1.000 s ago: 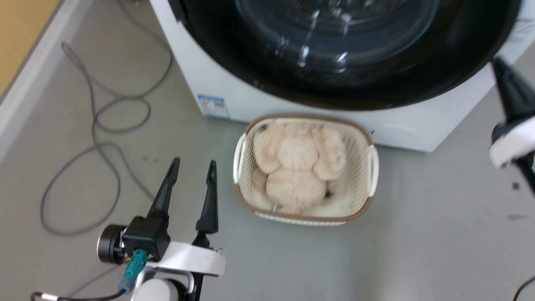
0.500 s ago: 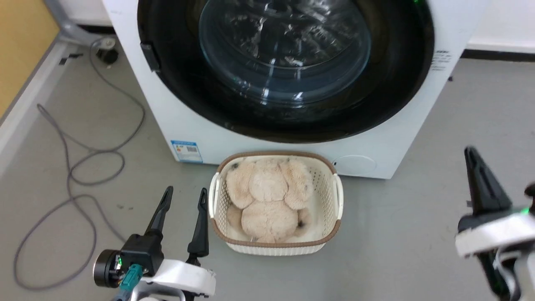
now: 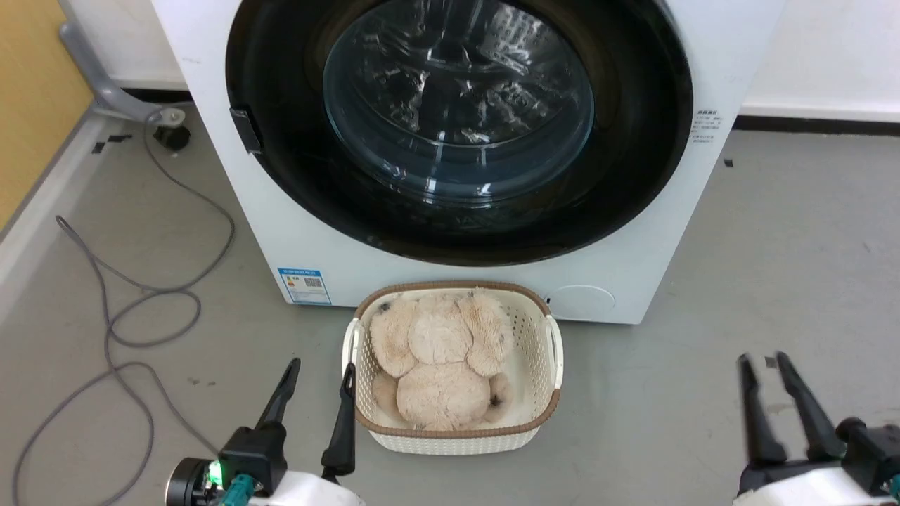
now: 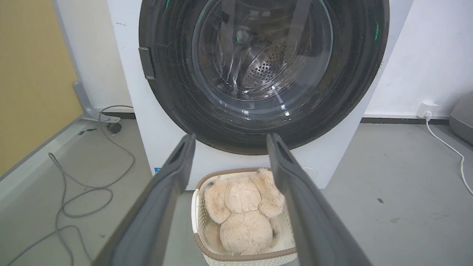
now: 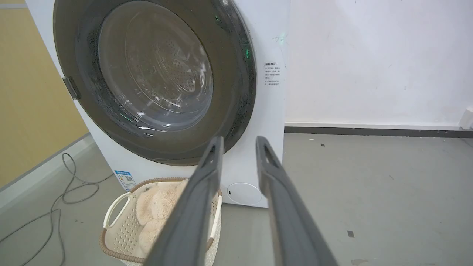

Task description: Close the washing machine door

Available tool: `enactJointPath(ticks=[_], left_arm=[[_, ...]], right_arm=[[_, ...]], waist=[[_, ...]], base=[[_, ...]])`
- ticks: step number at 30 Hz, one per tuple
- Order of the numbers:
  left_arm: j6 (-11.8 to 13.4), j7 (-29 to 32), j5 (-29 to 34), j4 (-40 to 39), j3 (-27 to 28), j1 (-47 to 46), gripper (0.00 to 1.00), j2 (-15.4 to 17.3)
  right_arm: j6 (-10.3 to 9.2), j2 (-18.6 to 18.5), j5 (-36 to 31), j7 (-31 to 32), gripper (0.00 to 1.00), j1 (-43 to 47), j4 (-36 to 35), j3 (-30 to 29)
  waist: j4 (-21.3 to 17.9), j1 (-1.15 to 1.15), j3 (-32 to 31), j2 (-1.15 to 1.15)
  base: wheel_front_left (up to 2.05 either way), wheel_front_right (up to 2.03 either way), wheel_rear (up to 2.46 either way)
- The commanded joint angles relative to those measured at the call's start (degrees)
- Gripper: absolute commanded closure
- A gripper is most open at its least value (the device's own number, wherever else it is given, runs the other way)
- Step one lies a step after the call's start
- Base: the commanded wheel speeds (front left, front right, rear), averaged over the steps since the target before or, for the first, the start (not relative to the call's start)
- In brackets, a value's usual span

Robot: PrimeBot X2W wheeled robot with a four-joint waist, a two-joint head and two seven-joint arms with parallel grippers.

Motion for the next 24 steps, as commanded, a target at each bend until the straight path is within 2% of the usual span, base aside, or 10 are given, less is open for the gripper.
enactJointPath(ticks=[1, 16, 17, 24], left_arm=[[0.1, -0.3, 0.7, 0.2, -0.1, 0.9, 0.00, 0.4], [0.3, -0.3, 1.0, 0.0, -0.9, 2.1, 0.00, 0.3], [-0.1, -0.3, 0.6, 0.1, -1.0, 2.2, 1.00, 0.2], [-0.2, 0.4, 0.6, -0.1, -0.6, 1.5, 1.00, 0.1]], right_arm=[[-0.03, 0.6, -0.5, -0.3, 0.00, 1.1, -0.4, -0.2], [-0.03, 3.0, -0.9, -0.3, 0.00, 3.5, -1.8, -1.2], [-0.03, 3.0, -0.9, -0.3, 1.00, 3.6, -1.9, -1.1], [0.01, 2.7, -0.7, 0.4, 1.00, 2.7, -1.5, -1.1]], waist=[[0.1, 0.01, -0.3, 0.00], [0.4, 0.01, -1.7, 0.00], [0.4, 0.01, -1.7, 0.00], [0.4, 0.01, -1.7, 0.00]], base=[[0.00, 0.00, 0.00], [0.00, 0.00, 0.00], [0.00, 0.00, 0.00], [0.00, 0.00, 0.00]])
